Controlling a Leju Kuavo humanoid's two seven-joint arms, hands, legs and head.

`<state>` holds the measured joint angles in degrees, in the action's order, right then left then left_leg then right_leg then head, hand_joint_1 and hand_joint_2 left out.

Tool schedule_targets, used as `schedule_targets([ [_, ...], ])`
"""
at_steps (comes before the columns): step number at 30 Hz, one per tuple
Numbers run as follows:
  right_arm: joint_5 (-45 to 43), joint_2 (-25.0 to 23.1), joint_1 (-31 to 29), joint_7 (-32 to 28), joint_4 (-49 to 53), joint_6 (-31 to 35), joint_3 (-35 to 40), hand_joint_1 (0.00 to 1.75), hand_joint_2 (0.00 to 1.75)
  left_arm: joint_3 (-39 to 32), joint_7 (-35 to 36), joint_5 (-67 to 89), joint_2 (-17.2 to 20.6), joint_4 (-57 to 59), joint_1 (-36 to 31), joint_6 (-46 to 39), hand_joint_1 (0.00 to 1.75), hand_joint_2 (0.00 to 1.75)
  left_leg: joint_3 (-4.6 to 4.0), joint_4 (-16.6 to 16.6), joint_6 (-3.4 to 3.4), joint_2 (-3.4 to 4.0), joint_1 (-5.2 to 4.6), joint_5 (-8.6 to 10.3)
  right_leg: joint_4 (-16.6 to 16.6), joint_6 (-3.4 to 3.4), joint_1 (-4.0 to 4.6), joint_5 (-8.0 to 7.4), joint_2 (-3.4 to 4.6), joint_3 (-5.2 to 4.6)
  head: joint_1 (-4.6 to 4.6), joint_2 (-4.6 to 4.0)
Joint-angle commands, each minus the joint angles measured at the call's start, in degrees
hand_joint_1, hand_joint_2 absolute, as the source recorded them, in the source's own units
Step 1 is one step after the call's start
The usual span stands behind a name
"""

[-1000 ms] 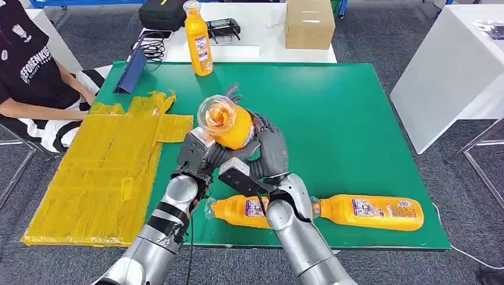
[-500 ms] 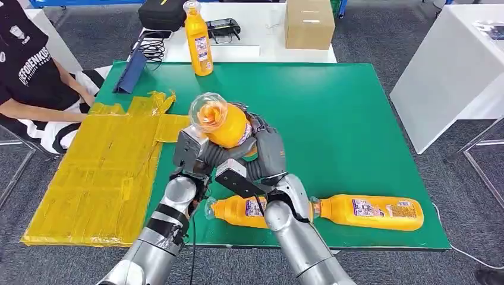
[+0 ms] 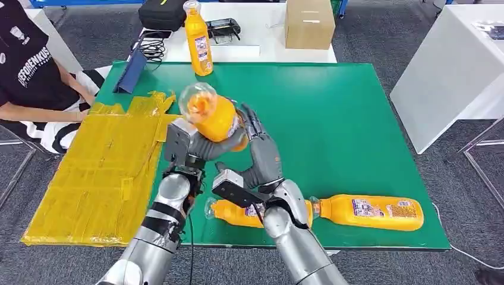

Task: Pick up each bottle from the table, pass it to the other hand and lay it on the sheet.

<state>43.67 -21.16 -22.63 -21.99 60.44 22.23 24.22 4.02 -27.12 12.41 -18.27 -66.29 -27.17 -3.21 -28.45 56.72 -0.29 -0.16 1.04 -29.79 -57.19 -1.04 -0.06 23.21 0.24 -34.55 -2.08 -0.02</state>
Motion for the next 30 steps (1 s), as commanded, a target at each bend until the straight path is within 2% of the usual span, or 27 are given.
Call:
schedule_targets([
  [1, -0.9, 2.7, 1.5, -0.9, 5.4, 0.0, 0.2, 0.0, 1.75, -13.3, 2.4, -6.5, 4.7, 12.5, -10.5, 2.6, 1.75, 1.75, 0.12, -0.1, 0.03, 0.0, 0.0, 0.01, 0.0, 0.0, 0.01, 0.0, -0.03, 0.11, -0.02, 0.0],
  [5, -1.7, 2.9, 1.7, -1.5, 6.5, 0.3, 0.5, 0.0, 1.75, -16.5, 2.0, -8.3, 5.2, 17.1, -12.0, 2.1, 1.75, 1.75, 0.19, -0.1, 0.03, 0.0, -0.01, 0.02, 0.1, -0.02, 0.01, -0.01, -0.01, 0.16, -0.04, 0.0],
  [9, -2.0, 3.2, 2.0, -1.5, 7.9, 0.5, 1.7, 0.0, 1.75, -17.5, -0.8, -2.9, 5.9, 17.2, -12.5, -5.9, 1.75, 1.75, 0.18, -0.1, 0.04, -0.01, -0.01, 0.0, 0.1, -0.02, 0.01, 0.02, -0.03, 0.16, -0.04, 0.0],
  [10, -2.0, 3.4, 2.2, -1.4, 8.6, 0.5, 2.1, 0.0, 1.75, -17.1, -1.5, 0.4, 6.3, 16.4, -12.1, -10.1, 1.75, 1.75, 0.25, -0.1, 0.05, 0.04, 0.01, -0.02, 0.1, -0.03, 0.03, 0.02, 0.02, 0.23, -0.02, 0.0],
  [11, -2.2, 3.5, 2.5, -1.5, 9.3, 0.7, 2.3, 0.0, 1.75, -16.3, -2.3, 4.9, 6.8, 15.8, -11.7, -15.1, 1.75, 1.75, 0.17, -0.1, 0.03, 0.06, 0.0, -0.02, 0.1, -0.02, 0.02, 0.02, 0.03, 0.15, -0.04, 0.0],
  [12, -2.2, 3.9, 2.8, -1.6, 10.4, 0.6, 2.9, 0.0, 1.75, -15.2, -3.1, 12.3, 7.2, 15.3, -11.0, -23.5, 1.75, 1.75, 0.26, -0.1, 0.05, 0.03, 0.01, -0.02, 0.1, -0.02, 0.03, 0.03, 0.0, 0.24, -0.02, 0.0],
  [14, -2.2, 4.9, 2.8, -1.5, 12.9, 0.6, 4.3, 0.0, 1.75, -12.5, -1.4, 28.4, 9.1, 17.9, -10.9, -36.5, 1.75, 1.75, 0.27, -0.2, 0.05, -0.03, 0.0, -0.01, 0.1, -0.02, 0.02, 0.05, -0.05, 0.27, -0.02, 0.0],
  [15, -2.3, 5.7, 2.7, -1.2, 14.1, 1.0, 5.1, 0.0, 1.75, -19.8, 0.8, 48.4, 7.1, 15.4, -10.0, -36.8, 1.75, 1.75, 0.17, -0.1, 0.03, 0.0, -0.01, 0.01, 0.1, -0.02, 0.0, 0.02, -0.01, 0.16, -0.04, 0.0],
  [16, -2.3, 6.4, 2.6, -1.1, 14.8, 1.2, 5.6, 0.0, 1.75, -22.4, 2.8, 58.4, 6.8, 15.4, -9.7, -36.8, 1.75, 1.75, 0.23, -0.1, 0.04, -0.01, 0.0, 0.0, 0.1, -0.02, 0.02, 0.03, -0.03, 0.23, -0.02, 0.0],
  [18, -2.3, 6.4, 2.6, -1.1, 14.8, 1.2, 5.6, 0.0, 1.75, -22.4, 2.8, 58.4, 6.8, 15.4, -9.7, -36.8, 1.75, 1.75, 0.28, -0.2, 0.05, 0.18, -0.01, -0.01, 0.1, -0.03, 0.01, -0.02, 0.15, 0.2, -0.02, 0.0],
  [21, -0.8, 8.5, 1.7, 0.9, 14.7, 1.2, 6.2, 0.0, 1.75, -22.8, 7.4, 74.7, 8.4, 17.9, -8.2, -36.8, 1.75, 1.75, 0.23, -0.2, 0.05, -0.01, -0.04, 0.03, 0.2, -0.03, 0.0, -0.02, -0.04, 0.24, 0.0, 0.0],
  [22, -0.4, 9.2, 1.3, 1.2, 14.5, 1.0, 6.7, 0.0, 1.75, -14.6, 14.5, 77.6, 12.5, 16.7, -5.9, -36.8, 1.75, 1.75, 0.18, -0.1, 0.04, 0.08, -0.04, 0.02, 0.1, -0.03, -0.02, -0.03, 0.06, 0.17, -0.02, 0.0],
  [23, -0.8, 9.7, 1.1, 1.3, 14.3, 0.4, 6.8, 0.0, 1.75, -3.5, 22.7, 77.6, 17.0, 16.6, -4.4, -36.8, 1.75, 1.75, 0.32, -0.2, 0.06, 0.2, -0.01, 0.01, 0.2, -0.03, 0.01, -0.07, 0.16, 0.29, -0.02, 0.0],
  [25, -1.1, 10.7, 0.9, 1.2, 14.1, -0.5, 7.3, 0.0, 1.75, 13.8, 35.4, 77.6, 24.0, 19.3, -4.3, -36.8, 1.75, 1.75, 0.41, -0.3, 0.04, 0.32, -0.06, 0.04, 0.2, 0.0, -0.04, -0.05, 0.25, 0.31, -0.02, 0.0],
  [26, -0.9, 11.0, 1.0, 1.1, 14.1, -0.5, 7.5, 0.0, 1.75, 18.6, 37.8, 77.6, 25.4, 20.8, -4.7, -36.8, 1.75, 1.75, 0.23, -0.2, 0.01, 0.14, -0.04, 0.03, 0.1, 0.01, -0.03, 0.0, 0.07, 0.18, 0.02, 0.0],
  [27, -0.9, 11.0, 1.0, 1.1, 14.1, -0.5, 7.5, 0.0, 1.75, 18.6, 37.8, 77.6, 25.4, 20.8, -4.7, -36.8, 1.75, 1.75, 0.32, -0.3, 0.02, 0.06, -0.02, 0.06, 0.2, 0.02, 0.0, 0.01, -0.01, 0.29, -0.02, 0.0],
  [30, -0.9, 11.0, 0.9, 1.1, 13.7, -0.8, 8.2, 0.0, 1.75, 29.1, 42.1, 77.6, 26.6, 27.7, -7.0, -36.8, 1.75, 1.75, 0.18, -0.1, -0.01, 0.27, 0.02, 0.02, 0.0, 0.02, 0.04, 0.02, 0.25, 0.03, -0.09, 0.0],
])
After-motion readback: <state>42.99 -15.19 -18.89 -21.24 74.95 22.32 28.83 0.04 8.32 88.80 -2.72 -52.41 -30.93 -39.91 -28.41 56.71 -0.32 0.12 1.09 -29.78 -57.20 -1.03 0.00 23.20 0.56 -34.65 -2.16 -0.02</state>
